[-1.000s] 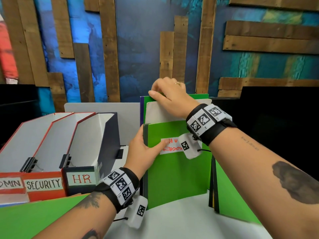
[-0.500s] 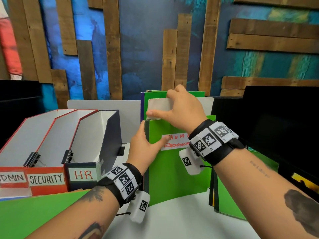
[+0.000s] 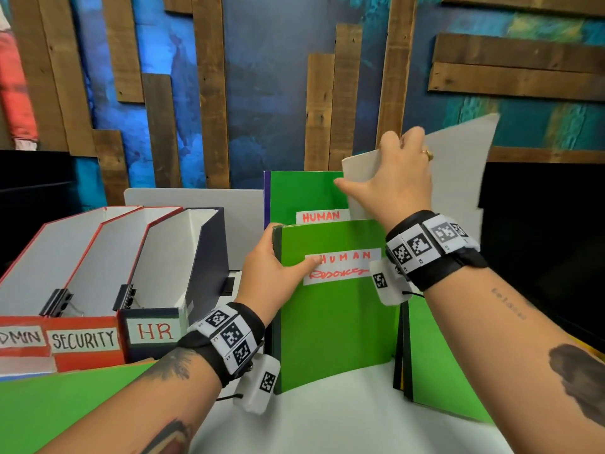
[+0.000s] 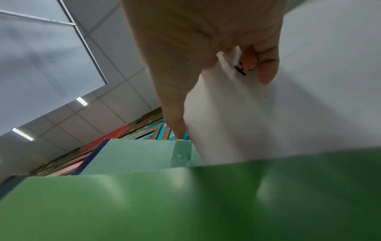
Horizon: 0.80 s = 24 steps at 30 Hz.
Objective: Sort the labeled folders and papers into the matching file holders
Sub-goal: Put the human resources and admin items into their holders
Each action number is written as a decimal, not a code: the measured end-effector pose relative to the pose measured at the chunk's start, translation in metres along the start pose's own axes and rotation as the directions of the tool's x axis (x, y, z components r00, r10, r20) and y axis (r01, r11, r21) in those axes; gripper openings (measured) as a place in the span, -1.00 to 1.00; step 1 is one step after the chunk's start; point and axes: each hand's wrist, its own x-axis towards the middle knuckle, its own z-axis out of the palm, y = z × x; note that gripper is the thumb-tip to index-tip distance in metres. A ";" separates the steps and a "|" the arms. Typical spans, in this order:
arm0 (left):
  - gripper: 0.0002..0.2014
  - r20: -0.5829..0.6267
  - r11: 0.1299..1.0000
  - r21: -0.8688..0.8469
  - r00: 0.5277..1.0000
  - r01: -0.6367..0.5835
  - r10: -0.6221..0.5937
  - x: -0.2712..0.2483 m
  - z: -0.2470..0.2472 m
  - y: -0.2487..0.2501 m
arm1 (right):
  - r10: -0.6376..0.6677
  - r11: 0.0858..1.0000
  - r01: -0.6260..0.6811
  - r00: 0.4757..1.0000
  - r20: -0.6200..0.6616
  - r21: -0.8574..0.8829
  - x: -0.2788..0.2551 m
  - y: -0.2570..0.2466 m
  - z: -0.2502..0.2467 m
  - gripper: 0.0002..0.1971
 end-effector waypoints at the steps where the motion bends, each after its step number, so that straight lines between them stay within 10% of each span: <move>1: -0.54 0.010 1.000 -0.011 1.000 0.024 -0.024 0.001 0.001 0.000 | -0.031 0.999 0.030 0.999 -0.017 -0.029 0.002 0.000 -0.002 -0.23; 7: -0.65 0.144 0.899 -0.321 0.954 0.297 -0.264 -0.007 0.006 -0.003 | -0.244 0.965 0.247 0.969 0.045 -0.089 0.001 -0.009 0.008 -0.32; 13: -0.63 0.214 0.874 -0.371 0.945 0.313 -0.248 -0.011 0.004 -0.003 | -0.423 0.882 0.456 0.877 0.229 -0.118 -0.006 -0.025 0.023 -0.34; 24: -0.53 0.037 0.990 -0.126 0.998 0.057 -0.052 -0.018 0.014 -0.012 | -0.183 0.926 -0.005 0.869 0.459 0.378 -0.014 -0.054 0.034 -0.41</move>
